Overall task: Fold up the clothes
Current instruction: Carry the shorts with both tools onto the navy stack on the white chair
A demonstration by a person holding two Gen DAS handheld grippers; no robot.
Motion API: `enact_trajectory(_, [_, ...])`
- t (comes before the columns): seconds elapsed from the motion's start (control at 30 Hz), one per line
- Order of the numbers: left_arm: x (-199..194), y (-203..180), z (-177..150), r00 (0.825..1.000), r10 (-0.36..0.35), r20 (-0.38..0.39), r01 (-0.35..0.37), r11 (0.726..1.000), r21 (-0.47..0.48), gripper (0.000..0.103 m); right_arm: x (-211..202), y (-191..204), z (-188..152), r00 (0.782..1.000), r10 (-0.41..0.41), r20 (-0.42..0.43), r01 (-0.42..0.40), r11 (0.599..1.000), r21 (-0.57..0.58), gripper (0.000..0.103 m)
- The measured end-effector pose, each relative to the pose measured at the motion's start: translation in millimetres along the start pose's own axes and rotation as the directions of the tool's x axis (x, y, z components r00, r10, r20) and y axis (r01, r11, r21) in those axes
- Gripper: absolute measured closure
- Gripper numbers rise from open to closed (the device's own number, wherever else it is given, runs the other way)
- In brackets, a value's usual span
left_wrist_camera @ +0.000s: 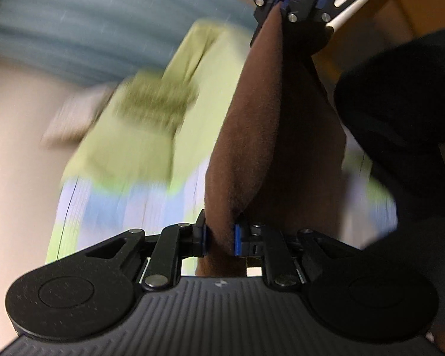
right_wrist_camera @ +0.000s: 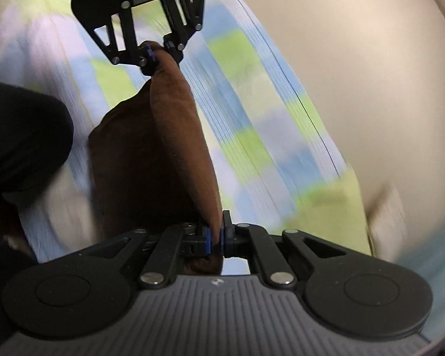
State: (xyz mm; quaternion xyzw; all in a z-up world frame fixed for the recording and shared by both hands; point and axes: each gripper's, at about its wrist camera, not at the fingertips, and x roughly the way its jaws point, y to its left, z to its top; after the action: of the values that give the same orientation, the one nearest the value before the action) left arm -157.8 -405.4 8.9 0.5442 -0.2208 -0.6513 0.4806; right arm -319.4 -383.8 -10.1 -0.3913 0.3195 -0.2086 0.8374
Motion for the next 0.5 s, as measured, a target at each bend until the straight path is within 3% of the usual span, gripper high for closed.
enact_trajectory(0.03, [6, 1, 11, 1.0, -0.01, 0.029, 0.009, 1.0, 0.014, 0.085, -11, -9, -17, 0.997, -0.037, -0.062, 0.04, 0.999, 0.033, 0.1])
enact_trajectory(0.1, [40, 10, 64, 0.988, -0.047, 0.146, 0.036, 0.996, 0.078, 0.085, -24, -25, -43, 0.986, -0.085, -0.146, 0.098, 0.992, 0.082, 0.1])
enact_trajectory(0.13, [57, 15, 90, 0.978, -0.065, 0.197, 0.044, 0.993, 0.109, 0.085, -36, -40, -71, 0.964, -0.133, -0.231, 0.159, 0.982, 0.098, 0.1])
enact_trajectory(0.2, [85, 23, 132, 0.96, -0.086, 0.268, 0.049, 0.989, 0.142, 0.085, -43, -57, -97, 0.939, -0.17, -0.297, 0.213, 0.97, 0.117, 0.1])
enact_trajectory(0.3, [129, 39, 202, 0.922, -0.098, 0.375, 0.036, 0.985, 0.17, 0.085, -64, -113, -160, 0.852, -0.281, -0.441, 0.359, 0.928, 0.101, 0.1])
enact_trajectory(0.37, [156, 50, 251, 0.89, -0.098, 0.446, 0.025, 0.986, 0.166, 0.085, -68, -133, -180, 0.814, -0.321, -0.484, 0.402, 0.913, 0.069, 0.1])
enact_trajectory(0.5, [205, 59, 326, 0.823, -0.099, 0.56, 0.028, 0.991, 0.134, 0.085, -89, -196, -242, 0.651, -0.496, -0.575, 0.552, 0.829, -0.09, 0.1])
